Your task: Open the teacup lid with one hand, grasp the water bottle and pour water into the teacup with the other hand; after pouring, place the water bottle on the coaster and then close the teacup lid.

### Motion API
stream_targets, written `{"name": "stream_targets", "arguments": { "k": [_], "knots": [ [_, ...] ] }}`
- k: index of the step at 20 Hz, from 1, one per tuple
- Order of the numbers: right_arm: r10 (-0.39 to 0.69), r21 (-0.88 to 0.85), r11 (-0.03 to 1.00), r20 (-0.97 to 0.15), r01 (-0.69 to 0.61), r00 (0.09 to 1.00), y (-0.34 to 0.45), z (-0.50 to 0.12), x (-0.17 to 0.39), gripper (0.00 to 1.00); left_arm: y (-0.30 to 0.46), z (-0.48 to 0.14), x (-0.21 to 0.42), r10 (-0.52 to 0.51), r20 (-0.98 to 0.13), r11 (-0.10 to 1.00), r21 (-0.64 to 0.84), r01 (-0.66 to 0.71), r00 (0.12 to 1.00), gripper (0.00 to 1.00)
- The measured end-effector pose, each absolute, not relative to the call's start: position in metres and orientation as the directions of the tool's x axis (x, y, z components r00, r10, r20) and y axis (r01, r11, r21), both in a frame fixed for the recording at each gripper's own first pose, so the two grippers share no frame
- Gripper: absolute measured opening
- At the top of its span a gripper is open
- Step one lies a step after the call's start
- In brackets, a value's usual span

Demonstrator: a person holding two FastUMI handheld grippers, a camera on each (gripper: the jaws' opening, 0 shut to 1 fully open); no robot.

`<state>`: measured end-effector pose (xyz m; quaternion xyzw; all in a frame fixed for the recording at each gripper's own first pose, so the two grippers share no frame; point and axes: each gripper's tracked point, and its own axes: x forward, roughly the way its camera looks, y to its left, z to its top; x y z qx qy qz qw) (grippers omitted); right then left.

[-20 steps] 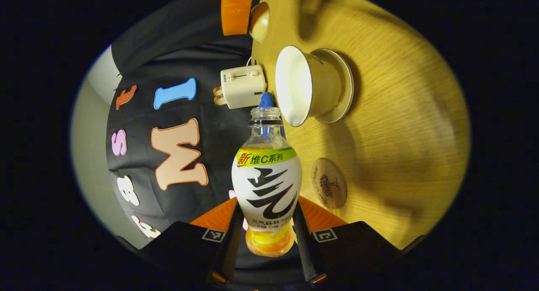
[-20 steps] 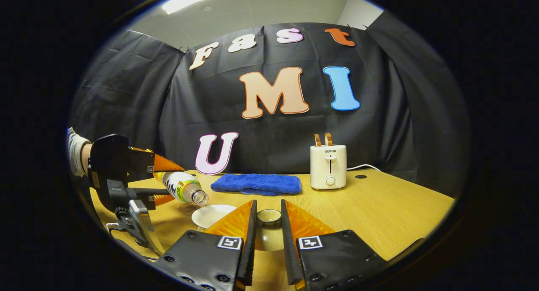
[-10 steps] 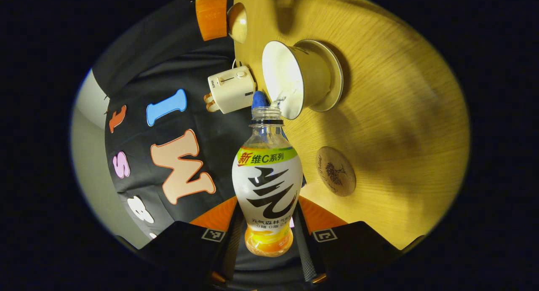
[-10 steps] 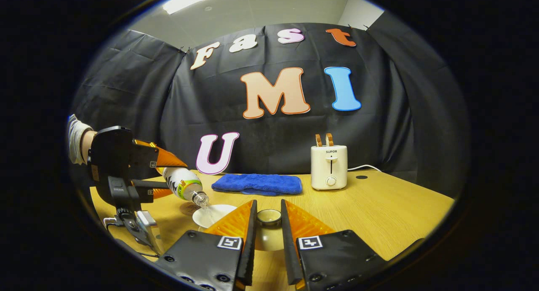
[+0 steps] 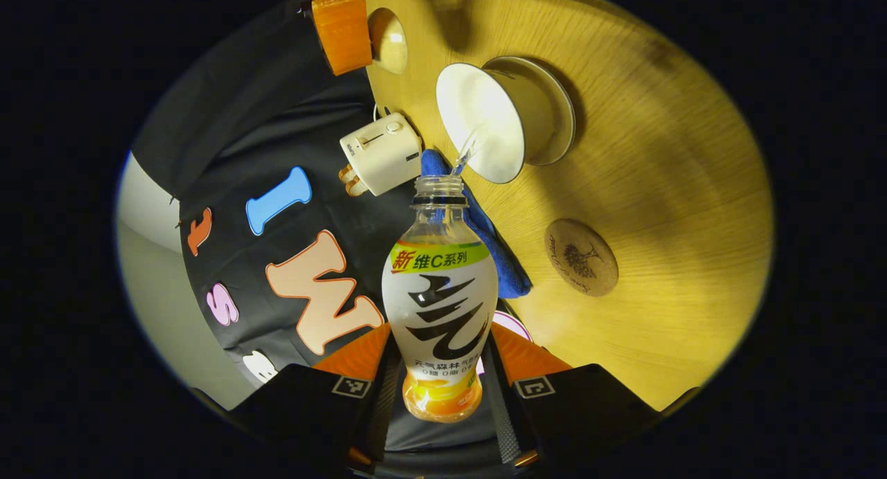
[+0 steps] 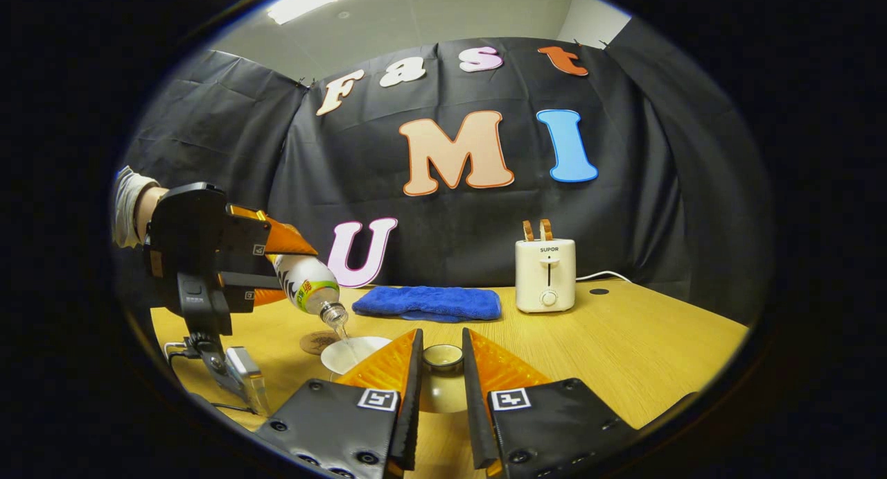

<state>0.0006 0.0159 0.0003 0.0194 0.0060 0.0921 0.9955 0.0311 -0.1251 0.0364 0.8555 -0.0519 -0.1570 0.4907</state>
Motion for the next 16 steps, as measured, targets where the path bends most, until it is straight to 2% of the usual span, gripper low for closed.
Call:
{"name": "stream_targets", "arguments": {
  "k": [6,16],
  "knots": [
    [0.199,0.048,0.979,-0.011,-0.198,0.98,0.017,-0.001,0.001,0.34,-0.128,0.037,0.027,-0.241,-0.24,-0.558,0.827,0.068,0.94,0.6],
    [0.198,0.048,0.979,-0.008,-0.197,0.98,0.018,-0.002,0.005,0.34,-0.123,0.03,0.04,-0.217,-0.284,-0.572,0.812,0.115,0.934,0.6]
  ]
}}
